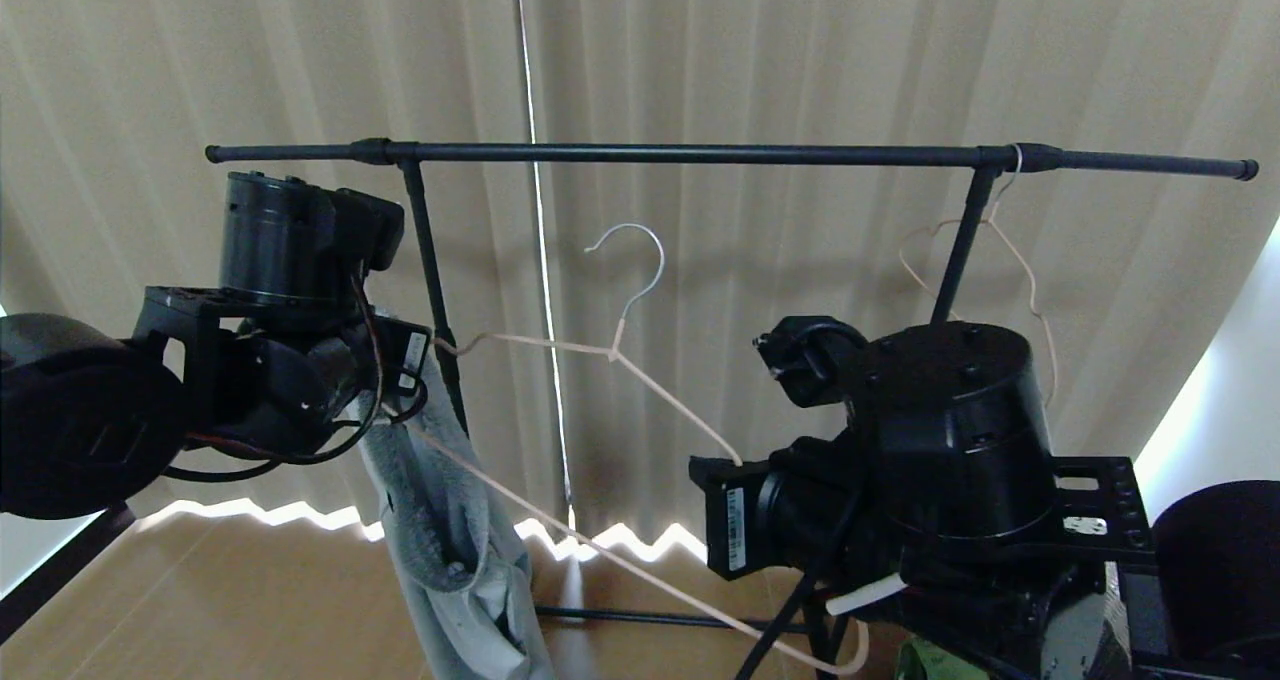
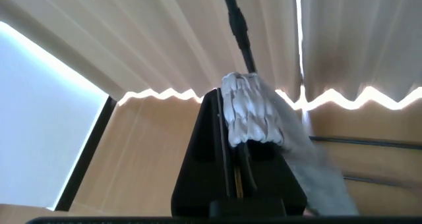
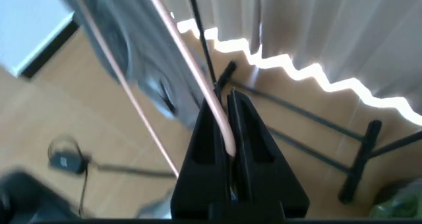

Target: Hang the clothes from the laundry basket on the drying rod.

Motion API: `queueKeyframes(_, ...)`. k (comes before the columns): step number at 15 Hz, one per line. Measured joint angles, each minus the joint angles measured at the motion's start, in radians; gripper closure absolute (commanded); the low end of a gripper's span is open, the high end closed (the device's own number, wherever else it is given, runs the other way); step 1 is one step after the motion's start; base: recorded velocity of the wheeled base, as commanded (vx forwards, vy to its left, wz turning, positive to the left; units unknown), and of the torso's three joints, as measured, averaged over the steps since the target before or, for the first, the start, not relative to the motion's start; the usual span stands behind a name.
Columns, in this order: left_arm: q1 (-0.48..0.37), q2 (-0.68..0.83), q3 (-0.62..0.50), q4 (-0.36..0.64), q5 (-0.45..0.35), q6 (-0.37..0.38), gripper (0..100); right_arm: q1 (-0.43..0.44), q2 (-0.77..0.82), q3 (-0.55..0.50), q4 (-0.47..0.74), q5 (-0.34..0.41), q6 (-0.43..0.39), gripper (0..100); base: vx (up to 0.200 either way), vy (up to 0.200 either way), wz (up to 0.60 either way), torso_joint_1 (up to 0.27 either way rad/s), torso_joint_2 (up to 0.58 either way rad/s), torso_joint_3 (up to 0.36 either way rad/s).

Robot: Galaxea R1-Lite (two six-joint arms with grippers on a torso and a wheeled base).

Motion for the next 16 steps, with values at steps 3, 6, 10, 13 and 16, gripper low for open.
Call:
queueKeyframes(3, -0.002, 0.000, 0.001, 0.001, 0.000, 0.000, 100, 0.001, 0.040, -0.042, -0.010, -0.045, 0.025, 100, 0.000, 0.000, 0.00, 0.000, 0.00, 0.000)
queueKeyframes(6, -0.001, 0.000, -0.007, 0.000, 0.000, -0.001, 100, 0.009, 0.079, -0.057, -0.046, -0.082, 0.024, 100, 0.000, 0.000, 0.00, 0.000, 0.00, 0.000)
queueKeyframes(10, -0.013, -0.007, -0.029, 0.001, 0.002, -0.003, 100, 0.049, 0.132, -0.087, -0.063, -0.087, 0.030, 100, 0.000, 0.000, 0.00, 0.000, 0.00, 0.000)
queueKeyframes(13, -0.046, -0.025, -0.030, 0.007, 0.002, -0.003, 100, 0.052, 0.185, -0.142, -0.066, -0.087, 0.032, 100, 0.000, 0.000, 0.00, 0.000, 0.00, 0.000)
queueKeyframes(16, -0.100, -0.063, -0.025, 0.021, 0.002, -0.020, 100, 0.053, 0.229, -0.191, -0.067, -0.087, 0.031, 100, 0.000, 0.000, 0.00, 0.000, 0.00, 0.000)
